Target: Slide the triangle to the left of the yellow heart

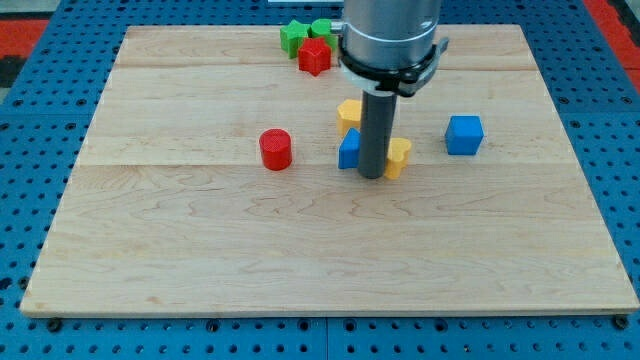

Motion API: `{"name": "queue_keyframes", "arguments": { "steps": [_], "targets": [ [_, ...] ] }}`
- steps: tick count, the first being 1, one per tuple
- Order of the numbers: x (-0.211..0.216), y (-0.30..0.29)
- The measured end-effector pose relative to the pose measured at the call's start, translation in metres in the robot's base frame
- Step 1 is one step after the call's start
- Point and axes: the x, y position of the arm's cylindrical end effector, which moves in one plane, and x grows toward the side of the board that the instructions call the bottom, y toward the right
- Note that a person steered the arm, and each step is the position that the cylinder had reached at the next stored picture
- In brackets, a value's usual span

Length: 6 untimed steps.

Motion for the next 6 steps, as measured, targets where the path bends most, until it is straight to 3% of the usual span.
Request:
{"name": "queue_keyframes", "arguments": {
  "steps": [1,2,3,5,6],
  "targets": [
    [-0.015,0.021],
    [0.032,-0.039],
    [0.02,-0.077],
    [-0.022,-0.056],
    [-0.021,-0.031]
  ]
}}
